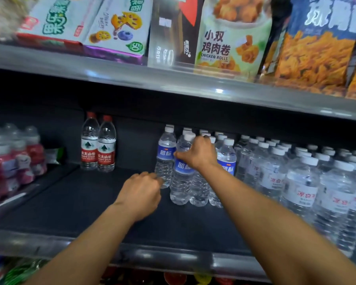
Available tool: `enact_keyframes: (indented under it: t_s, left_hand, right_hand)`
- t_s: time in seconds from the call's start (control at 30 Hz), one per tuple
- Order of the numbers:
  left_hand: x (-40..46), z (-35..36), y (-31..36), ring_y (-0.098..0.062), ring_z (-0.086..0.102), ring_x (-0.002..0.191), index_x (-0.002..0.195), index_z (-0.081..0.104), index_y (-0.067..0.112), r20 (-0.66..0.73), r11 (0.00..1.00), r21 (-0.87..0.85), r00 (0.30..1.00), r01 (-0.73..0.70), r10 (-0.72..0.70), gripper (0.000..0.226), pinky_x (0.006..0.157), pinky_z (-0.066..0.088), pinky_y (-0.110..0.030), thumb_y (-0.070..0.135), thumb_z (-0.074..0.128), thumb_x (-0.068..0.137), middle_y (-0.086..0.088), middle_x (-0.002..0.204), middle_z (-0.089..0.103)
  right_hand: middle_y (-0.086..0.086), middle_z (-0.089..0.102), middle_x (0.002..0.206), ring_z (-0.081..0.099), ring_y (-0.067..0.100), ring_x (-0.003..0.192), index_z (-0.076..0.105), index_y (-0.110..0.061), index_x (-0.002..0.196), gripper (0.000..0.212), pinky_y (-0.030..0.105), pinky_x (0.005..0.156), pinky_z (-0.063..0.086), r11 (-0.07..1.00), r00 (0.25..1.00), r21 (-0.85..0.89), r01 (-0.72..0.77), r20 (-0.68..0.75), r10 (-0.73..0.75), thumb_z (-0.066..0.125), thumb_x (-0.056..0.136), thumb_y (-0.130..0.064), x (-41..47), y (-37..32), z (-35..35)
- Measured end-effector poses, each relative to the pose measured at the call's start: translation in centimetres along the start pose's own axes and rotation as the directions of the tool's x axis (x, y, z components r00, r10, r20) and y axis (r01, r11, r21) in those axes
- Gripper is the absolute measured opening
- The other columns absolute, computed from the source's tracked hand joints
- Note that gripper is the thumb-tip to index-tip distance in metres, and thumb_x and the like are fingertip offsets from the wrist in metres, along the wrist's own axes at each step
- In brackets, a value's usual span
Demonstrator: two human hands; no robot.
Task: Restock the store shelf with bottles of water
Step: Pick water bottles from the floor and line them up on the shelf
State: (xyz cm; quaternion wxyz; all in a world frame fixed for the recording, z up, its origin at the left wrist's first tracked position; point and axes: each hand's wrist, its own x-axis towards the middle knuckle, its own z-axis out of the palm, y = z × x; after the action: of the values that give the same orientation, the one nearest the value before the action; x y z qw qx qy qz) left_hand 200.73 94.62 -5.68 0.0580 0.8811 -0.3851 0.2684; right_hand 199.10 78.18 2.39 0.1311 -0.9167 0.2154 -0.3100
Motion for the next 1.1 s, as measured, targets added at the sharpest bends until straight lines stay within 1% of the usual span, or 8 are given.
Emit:
enact_keyframes:
  t_s: [0.23,0.4,0.53,0.67,0.77,0.9,1.0,1.1]
  left_hand:
    - [0.5,1.2,-1.2,-0.020,0.051,0.111,0.120,0.056,0.018,0.001,0.999,-0.036,1.000,-0.010,0.010,0.029,0.089,0.039,-0.029,0.024,0.039,0.097,0.001,0.118,0.056]
    - [0.2,1.7,-1.5,-0.018,0.051,0.111,0.120,0.056,0.019,0.010,0.998,-0.054,1.000,-0.013,0.014,0.029,0.089,0.039,-0.028,0.025,0.039,0.097,0.002,0.117,0.055]
    - [0.1,1.5,-1.5,-0.019,0.051,0.110,0.117,0.058,0.019,-0.008,0.999,-0.040,1.000,-0.012,0.012,0.028,0.090,0.039,-0.029,0.025,0.039,0.097,0.002,0.116,0.056]
    - [-0.3,1.0,-1.2,-0.020,0.051,0.110,0.118,0.057,0.018,-0.014,0.999,-0.029,1.000,-0.015,0.014,0.028,0.092,0.039,-0.029,0.025,0.040,0.097,0.001,0.115,0.056]
    - [-1.2,0.3,-0.8,-0.019,0.050,0.111,0.119,0.056,0.019,-0.021,1.000,-0.003,1.000,-0.017,0.017,0.029,0.093,0.037,-0.029,0.025,0.040,0.096,0.002,0.116,0.056]
    - [-3.2,-1.2,0.6,-0.021,0.051,0.109,0.117,0.058,0.017,-0.030,0.999,0.023,0.999,-0.024,0.025,0.028,0.093,0.037,-0.029,0.023,0.043,0.094,0.000,0.114,0.057]
    - [-5.4,-2.2,2.3,-0.024,0.056,0.101,0.106,0.064,0.015,-0.079,0.998,0.000,0.995,-0.057,0.057,0.023,0.088,0.041,-0.033,0.023,0.053,0.088,-0.002,0.104,0.062]
    - [-8.3,-2.8,4.7,-0.022,0.061,0.084,0.086,0.069,0.018,-0.035,0.997,0.008,0.996,-0.080,0.080,0.015,0.074,0.049,-0.033,0.025,0.069,0.074,0.000,0.085,0.064]
  right_hand:
    - [0.015,0.060,0.110,0.060,0.029,0.096,0.050,-0.011,0.075,0.048,0.030,0.067,0.040,0.999,0.999,-0.045,-0.007,0.038,0.009,0.082,0.068,-0.046,1.5,-0.9,1.4]
    - [0.014,0.053,0.122,0.057,0.028,0.107,0.059,-0.009,0.106,0.057,0.031,0.074,0.041,0.995,0.995,-0.088,-0.036,0.090,0.044,0.080,0.071,-0.048,1.9,-0.9,0.6]
    - [0.015,0.050,0.125,0.055,0.029,0.111,0.058,-0.008,0.110,0.056,0.032,0.081,0.044,0.995,0.994,-0.093,-0.034,0.100,0.043,0.079,0.074,-0.046,1.8,-0.9,0.6]
    - [0.014,0.052,0.123,0.055,0.030,0.110,0.056,-0.008,0.107,0.043,0.033,0.081,0.043,0.996,0.995,-0.093,0.000,0.097,0.009,0.074,0.082,-0.037,0.8,-0.5,0.0]
    - [0.016,0.050,0.125,0.054,0.034,0.110,0.053,-0.004,0.115,0.042,0.036,0.083,0.044,0.992,0.994,-0.106,0.073,0.084,-0.064,0.068,0.088,-0.032,-1.2,0.0,-1.0]
    - [0.015,0.047,0.130,0.054,0.034,0.111,0.044,-0.004,0.131,0.047,0.036,0.081,0.044,0.959,0.964,-0.121,0.258,0.103,-0.246,0.058,0.094,-0.030,-6.2,1.2,-1.9]
    - [0.010,0.046,0.130,0.051,0.032,0.116,0.041,-0.010,0.137,0.045,0.039,0.089,0.045,0.917,0.917,-0.115,0.382,0.172,-0.361,0.051,0.096,-0.027,-11.4,2.8,-2.1]
    - [0.005,0.048,0.130,0.046,0.028,0.120,0.043,-0.015,0.137,0.042,0.039,0.092,0.042,0.897,0.889,-0.096,0.432,0.213,-0.406,0.046,0.097,-0.029,-17.3,4.7,-2.0]
